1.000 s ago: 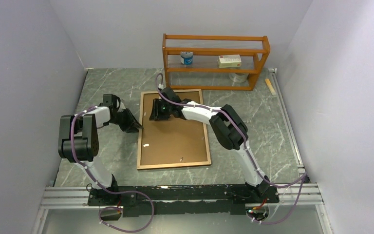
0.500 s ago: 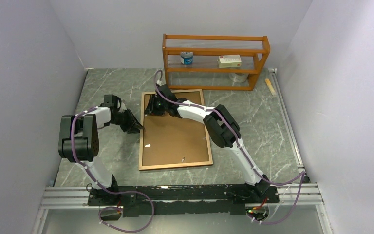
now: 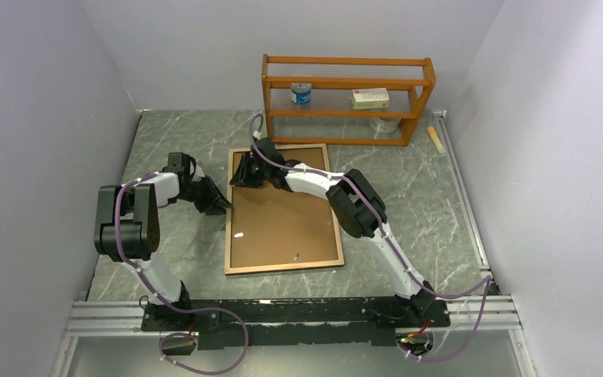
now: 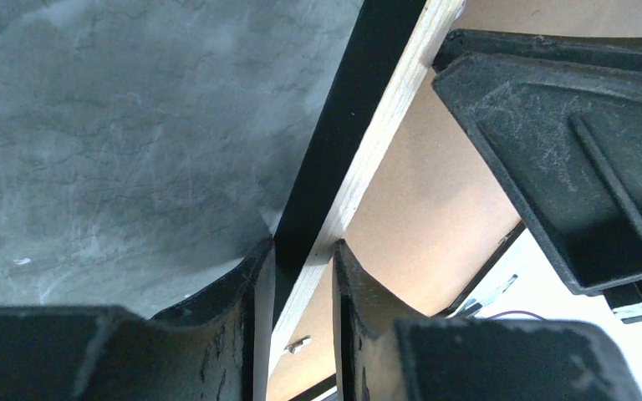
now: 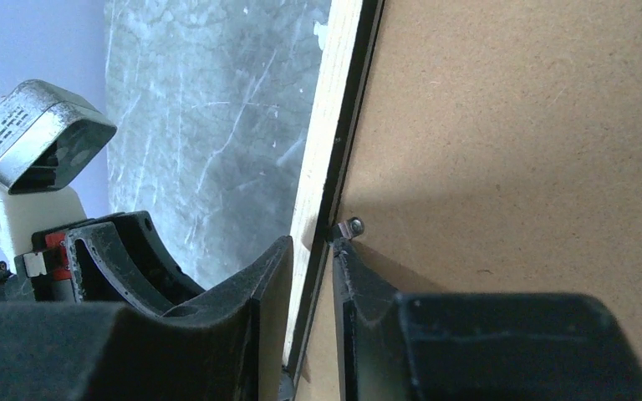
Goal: Put the photo into the frame
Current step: Install the photo frame at the center of the board.
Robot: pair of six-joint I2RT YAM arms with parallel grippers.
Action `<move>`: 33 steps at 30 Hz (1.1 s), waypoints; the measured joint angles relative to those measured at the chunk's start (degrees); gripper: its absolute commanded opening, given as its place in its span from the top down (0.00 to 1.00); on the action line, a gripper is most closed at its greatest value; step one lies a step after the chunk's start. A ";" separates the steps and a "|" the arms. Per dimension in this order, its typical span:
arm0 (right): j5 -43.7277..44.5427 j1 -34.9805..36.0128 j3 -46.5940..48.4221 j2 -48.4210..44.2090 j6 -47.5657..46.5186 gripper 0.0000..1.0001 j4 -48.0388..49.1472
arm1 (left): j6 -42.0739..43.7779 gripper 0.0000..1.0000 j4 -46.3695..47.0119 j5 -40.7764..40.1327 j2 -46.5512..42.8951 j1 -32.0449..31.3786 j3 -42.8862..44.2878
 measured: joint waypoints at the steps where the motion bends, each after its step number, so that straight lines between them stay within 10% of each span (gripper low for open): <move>1: 0.24 0.00 -0.22 0.00 0.13 0.72 0.33 | 0.00 0.81 0.00 0.02 0.00 -0.02 -0.02; 18: 1.92 0.13 -4.92 -1.53 0.00 0.60 7.19 | -0.04 0.72 -0.15 0.04 0.04 -0.04 0.09; 26: 3.89 -0.59 -15.65 -15.39 -3.15 0.56 2.38 | -1.14 0.45 -2.43 -1.33 -1.22 -1.01 0.09; 33: 3.43 -0.42 -26.03 -27.06 -4.55 0.61 2.47 | -1.90 0.47 -4.22 -1.84 -6.29 -1.51 -4.79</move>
